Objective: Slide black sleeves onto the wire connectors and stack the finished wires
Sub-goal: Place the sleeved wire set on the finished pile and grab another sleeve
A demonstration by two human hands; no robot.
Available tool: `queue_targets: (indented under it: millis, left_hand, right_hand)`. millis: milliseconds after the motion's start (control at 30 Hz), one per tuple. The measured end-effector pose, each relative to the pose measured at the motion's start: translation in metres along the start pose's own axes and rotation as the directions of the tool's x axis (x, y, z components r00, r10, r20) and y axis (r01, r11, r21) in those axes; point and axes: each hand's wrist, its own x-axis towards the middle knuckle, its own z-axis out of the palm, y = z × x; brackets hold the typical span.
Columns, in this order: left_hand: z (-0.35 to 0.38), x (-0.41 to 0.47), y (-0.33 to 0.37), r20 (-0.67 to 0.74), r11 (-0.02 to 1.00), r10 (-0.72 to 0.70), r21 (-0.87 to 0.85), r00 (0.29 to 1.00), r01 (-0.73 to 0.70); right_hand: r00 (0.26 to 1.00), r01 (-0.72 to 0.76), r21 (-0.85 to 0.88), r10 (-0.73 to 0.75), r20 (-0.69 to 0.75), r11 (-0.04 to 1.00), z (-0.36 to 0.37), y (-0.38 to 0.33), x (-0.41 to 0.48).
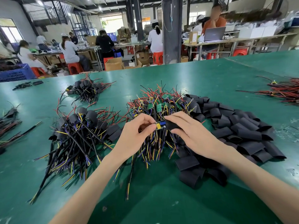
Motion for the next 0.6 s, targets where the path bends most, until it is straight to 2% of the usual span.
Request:
queue_targets:
  millis: [400,600]
  left_hand:
    - [-0.003,0.0,0.001,0.028,0.999,0.009,0.051,1.0,-0.01]
    - [0.002,0.0,-0.002,0.032,0.999,-0.046,0.008,0.998,0.046]
  right_hand:
    - [0.998,0.048,0.072,-0.051,0.037,0.996,0.001,0.008,0.001]
    - [0.997,0.076,0.026,-0.077,0.008,0.997,0.012,0.007,-0.003]
